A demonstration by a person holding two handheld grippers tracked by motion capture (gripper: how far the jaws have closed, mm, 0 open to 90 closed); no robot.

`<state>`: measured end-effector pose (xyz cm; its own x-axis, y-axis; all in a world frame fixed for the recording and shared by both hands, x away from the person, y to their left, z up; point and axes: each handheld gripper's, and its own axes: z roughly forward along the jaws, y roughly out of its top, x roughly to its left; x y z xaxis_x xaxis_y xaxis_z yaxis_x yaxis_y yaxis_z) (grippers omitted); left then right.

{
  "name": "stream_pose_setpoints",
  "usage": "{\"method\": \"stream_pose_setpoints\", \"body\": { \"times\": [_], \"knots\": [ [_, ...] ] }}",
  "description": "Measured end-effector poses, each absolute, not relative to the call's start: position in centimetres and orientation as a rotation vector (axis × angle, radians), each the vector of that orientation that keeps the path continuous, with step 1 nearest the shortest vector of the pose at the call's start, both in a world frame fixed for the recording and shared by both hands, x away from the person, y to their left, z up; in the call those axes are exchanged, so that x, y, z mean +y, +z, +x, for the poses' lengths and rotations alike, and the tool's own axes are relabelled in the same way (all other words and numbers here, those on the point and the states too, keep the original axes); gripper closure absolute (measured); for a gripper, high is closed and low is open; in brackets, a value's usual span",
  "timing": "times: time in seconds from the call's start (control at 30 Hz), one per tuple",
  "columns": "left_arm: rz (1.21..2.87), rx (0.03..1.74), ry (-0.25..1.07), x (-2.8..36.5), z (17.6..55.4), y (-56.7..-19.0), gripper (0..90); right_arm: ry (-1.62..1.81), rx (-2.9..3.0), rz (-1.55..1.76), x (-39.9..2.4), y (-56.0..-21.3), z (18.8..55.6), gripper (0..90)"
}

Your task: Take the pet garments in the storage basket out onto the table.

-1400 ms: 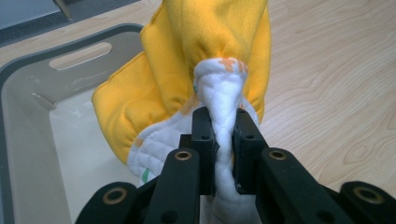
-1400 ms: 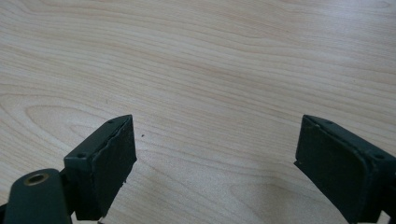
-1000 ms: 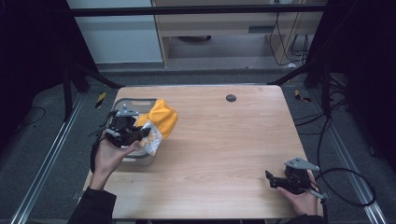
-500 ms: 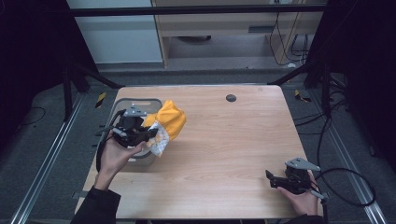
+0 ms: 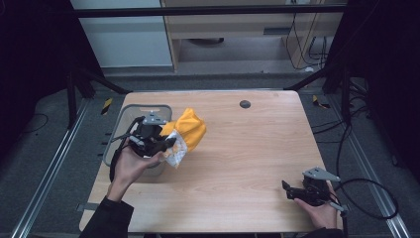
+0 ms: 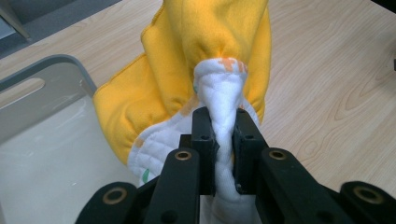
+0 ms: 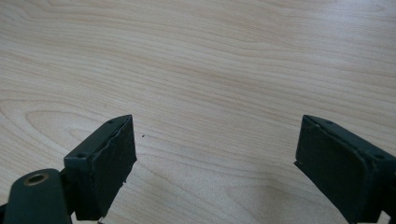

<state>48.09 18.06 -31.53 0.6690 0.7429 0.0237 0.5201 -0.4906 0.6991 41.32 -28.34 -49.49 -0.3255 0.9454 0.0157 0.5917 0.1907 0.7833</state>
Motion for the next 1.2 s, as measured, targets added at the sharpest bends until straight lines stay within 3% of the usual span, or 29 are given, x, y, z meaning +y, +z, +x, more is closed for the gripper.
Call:
{"method": "stream_pose_setpoints", "body": {
  "times": [1.2],
  "knots": [
    [2.288, 0.875, 0.310, 12.8, 48.1, -35.7, 81.9, 0.980, 1.989, 1.429, -28.4, -49.4, 41.2, 12.1]
  ]
}}
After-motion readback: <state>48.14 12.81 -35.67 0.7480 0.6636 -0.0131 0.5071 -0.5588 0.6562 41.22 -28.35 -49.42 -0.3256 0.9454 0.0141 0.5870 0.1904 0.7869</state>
